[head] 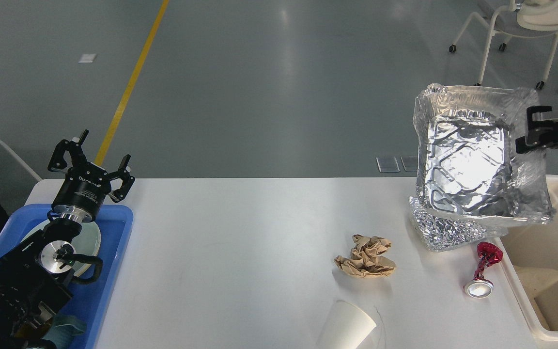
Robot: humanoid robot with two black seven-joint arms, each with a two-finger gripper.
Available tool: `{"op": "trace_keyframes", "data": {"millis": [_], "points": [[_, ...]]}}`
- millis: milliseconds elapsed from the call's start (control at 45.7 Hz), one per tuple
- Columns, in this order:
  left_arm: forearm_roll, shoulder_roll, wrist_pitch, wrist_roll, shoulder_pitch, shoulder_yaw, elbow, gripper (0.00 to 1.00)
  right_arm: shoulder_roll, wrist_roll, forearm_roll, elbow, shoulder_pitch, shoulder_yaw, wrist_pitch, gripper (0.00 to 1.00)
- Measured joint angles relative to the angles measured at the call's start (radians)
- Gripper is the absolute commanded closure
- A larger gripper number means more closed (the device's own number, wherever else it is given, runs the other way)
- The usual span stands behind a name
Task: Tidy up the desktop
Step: 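Lift the foil packet and drop it into the white bin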
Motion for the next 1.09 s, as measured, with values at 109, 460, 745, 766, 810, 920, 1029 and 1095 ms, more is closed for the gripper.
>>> {"op": "trace_keyframes", "data": {"millis": [109, 460, 745, 766, 810, 920, 1029, 1095], "points": [[0.000, 0.000, 0.000, 0.000, 0.000, 0.000, 0.000, 0.00, 0.002, 0.000, -0.003, -0.034, 0.007, -0.003, 0.006, 1.00], [0.000, 0.000, 0.000, 0.000, 0.000, 0.000, 0.000, 0.00, -0.157, -0.001, -0.148, -0.385, -0.308, -0.071, -0.117, 1.00], [0.000, 0.000, 0.000, 0.000, 0.000, 0.001, 0.000, 0.00, -0.260, -0.004, -0.150, -0.731, -0.906, -0.049, -0.417, 1.00], [0.000, 0.000, 0.000, 0.000, 0.000, 0.001, 0.000, 0.00, -0.261, -0.005, -0.140, -0.752, -0.950, -0.040, -0.432, 1.00], [0.000, 0.000, 0.000, 0.000, 0.000, 0.001, 0.000, 0.00, -0.259, -0.006, -0.112, -0.798, -1.050, -0.015, -0.460, 1.00], [0.000, 0.000, 0.000, 0.000, 0.000, 0.002, 0.000, 0.00, -0.252, -0.008, -0.030, -0.934, -1.279, 0.074, -0.496, 1.00], [0.000, 0.000, 0.000, 0.000, 0.000, 0.002, 0.000, 0.00, -0.232, -0.009, 0.030, -1.100, -1.486, 0.172, -0.503, 1.00], [0.000, 0.000, 0.000, 0.000, 0.000, 0.002, 0.000, 0.00, -0.197, -0.009, 0.052, -1.219, -1.621, 0.216, -0.504, 1.00]]}}
